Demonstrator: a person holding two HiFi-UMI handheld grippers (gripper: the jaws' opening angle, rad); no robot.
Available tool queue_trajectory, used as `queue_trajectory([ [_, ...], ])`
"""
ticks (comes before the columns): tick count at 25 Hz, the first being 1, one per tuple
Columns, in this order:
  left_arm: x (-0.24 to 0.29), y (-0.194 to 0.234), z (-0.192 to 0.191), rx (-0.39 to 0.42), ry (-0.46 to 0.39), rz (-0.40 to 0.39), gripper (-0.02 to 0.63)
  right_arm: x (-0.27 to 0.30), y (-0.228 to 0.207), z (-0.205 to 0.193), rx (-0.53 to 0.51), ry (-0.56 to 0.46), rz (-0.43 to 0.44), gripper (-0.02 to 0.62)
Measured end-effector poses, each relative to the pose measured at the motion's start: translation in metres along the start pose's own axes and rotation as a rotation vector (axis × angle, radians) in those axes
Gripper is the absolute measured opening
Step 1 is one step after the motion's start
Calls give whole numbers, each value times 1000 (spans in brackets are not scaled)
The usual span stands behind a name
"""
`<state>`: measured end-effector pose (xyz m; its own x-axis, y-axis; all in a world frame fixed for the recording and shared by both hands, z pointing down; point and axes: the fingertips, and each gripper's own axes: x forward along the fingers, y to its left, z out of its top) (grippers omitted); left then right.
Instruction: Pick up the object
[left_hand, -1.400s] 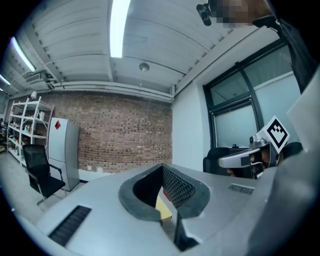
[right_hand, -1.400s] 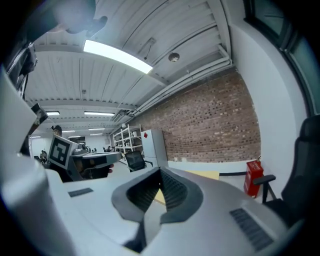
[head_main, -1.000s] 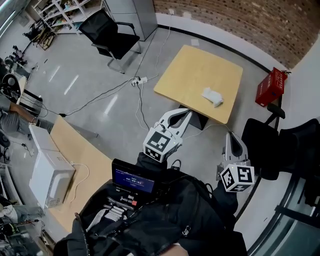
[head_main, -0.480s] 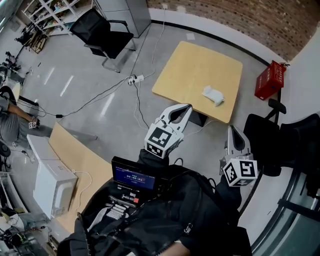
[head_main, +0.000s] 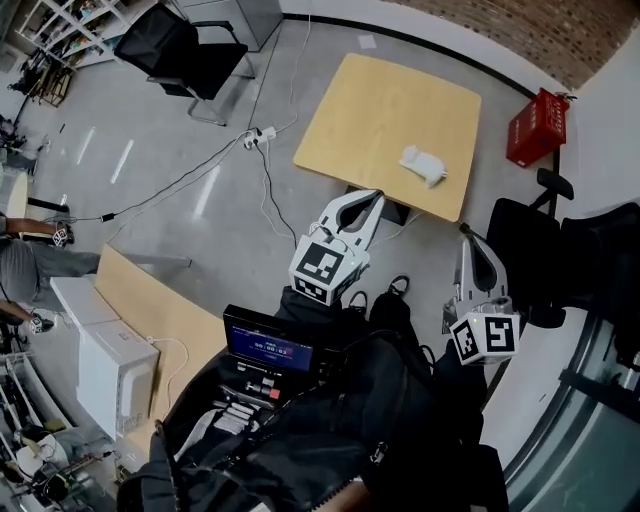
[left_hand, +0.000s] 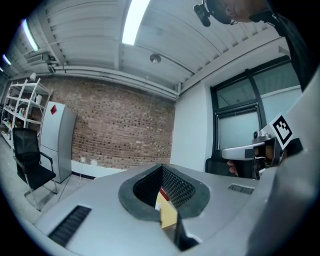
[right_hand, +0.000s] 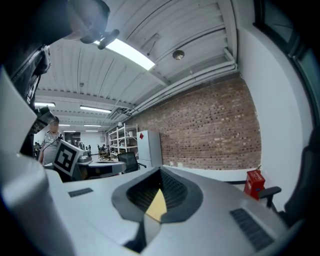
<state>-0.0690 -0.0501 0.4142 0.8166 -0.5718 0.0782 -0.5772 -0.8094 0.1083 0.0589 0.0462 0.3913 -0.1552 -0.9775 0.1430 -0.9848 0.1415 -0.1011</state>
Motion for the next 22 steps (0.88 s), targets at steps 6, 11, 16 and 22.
queue_trajectory([
  [6,1,16,6,17,-11,71,-3,25,0,8,-13,-38,81,5],
  [11,15,25,14,34,-23,110,-3,45,-6,12,-28,-41,129,5],
  [16,49,29,11,50,5,116,-3,68,-30,9,-27,-15,156,5],
  [22,99,26,14,78,31,103,-3,95,-65,5,-16,13,178,5],
])
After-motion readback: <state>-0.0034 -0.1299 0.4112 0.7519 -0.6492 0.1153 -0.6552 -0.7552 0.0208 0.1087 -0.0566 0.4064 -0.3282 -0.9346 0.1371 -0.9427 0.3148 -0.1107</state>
